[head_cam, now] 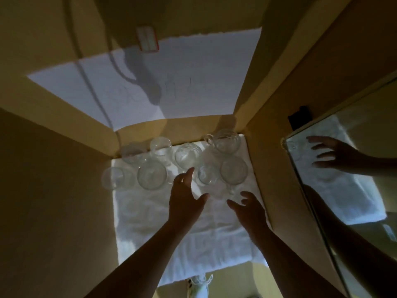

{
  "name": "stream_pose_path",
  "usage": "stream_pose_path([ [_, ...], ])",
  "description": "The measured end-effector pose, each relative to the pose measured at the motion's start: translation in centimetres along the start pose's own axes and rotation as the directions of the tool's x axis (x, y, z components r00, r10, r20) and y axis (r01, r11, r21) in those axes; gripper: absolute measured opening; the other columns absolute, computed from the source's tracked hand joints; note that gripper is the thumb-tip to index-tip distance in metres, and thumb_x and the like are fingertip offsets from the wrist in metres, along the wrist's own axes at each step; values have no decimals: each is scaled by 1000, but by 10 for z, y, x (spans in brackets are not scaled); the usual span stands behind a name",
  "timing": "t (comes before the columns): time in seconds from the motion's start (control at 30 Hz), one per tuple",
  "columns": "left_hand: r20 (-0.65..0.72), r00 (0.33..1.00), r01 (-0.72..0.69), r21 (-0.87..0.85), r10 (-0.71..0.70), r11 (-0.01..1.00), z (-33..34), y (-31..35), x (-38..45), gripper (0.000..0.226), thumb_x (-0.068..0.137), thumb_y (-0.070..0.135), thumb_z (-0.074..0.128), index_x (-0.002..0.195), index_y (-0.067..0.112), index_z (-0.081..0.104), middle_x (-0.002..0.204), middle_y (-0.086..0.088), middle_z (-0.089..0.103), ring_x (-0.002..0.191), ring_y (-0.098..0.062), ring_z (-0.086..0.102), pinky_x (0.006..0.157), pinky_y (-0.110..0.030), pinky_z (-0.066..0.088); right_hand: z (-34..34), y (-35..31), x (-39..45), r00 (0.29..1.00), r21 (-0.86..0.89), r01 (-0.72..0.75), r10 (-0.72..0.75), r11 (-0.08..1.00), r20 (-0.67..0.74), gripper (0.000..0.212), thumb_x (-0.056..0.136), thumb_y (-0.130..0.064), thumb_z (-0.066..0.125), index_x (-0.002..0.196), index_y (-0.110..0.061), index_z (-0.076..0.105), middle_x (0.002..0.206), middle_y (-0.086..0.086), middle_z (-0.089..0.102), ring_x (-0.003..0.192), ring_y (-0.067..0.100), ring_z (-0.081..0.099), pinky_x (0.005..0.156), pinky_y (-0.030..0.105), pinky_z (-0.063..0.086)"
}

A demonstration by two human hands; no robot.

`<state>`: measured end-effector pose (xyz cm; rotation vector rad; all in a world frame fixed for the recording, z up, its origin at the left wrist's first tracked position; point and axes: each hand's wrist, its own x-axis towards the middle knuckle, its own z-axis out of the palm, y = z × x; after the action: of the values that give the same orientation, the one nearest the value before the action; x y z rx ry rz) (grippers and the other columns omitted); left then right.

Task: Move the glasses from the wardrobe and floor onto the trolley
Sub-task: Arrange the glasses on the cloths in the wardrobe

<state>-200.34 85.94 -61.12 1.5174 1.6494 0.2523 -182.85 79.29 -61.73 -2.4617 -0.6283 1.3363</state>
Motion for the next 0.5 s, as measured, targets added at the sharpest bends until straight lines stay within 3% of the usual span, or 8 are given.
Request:
stream_pose_path([
  [0.13, -25, 999, -33, 54, 35, 998, 22, -11, 22, 97, 71, 38, 87, 152, 31, 35, 146, -7, 41, 135, -21, 39, 99, -31, 41, 20, -4, 36, 997, 154, -75, 71, 985, 34, 72, 82, -42, 80, 143, -22, 49, 136, 8, 60, 121, 23, 58, 99, 36, 49],
  [0.2, -36, 997, -58, 106, 62, 993, 31, -14, 29, 99, 68, 40, 89, 151, 32, 35, 146, -7, 39, 136, -21, 35, 99, -31, 39, 28, -4, 47, 991, 247, -122, 105, 961, 78, 72, 82, -38, 82, 144, -19, 50, 132, 6, 62, 120, 24, 60, 103, 43, 51],
  [0.37, -63, 996, -59, 78, 64, 995, 44, -13, 40, 93, 68, 39, 87, 147, 37, 39, 139, 2, 36, 127, -14, 36, 92, -27, 38, 33, -2, 60, 981, 360, -186, 151, 914, 122, 33, 86, -30, 79, 111, -17, 63, 104, 3, 67, 86, 19, 63, 90, 43, 57],
  [0.5, -93, 993, -71, 62, 76, 996, 43, -11, 37, 74, 67, 38, 86, 134, 34, 54, 130, 3, 52, 126, -12, 37, 90, -28, 43, 27, 4, 54, 991, 332, -131, 133, 934, 16, 22, 88, -28, 77, 98, -14, 64, 103, 6, 67, 95, 22, 62, 94, 46, 53],
])
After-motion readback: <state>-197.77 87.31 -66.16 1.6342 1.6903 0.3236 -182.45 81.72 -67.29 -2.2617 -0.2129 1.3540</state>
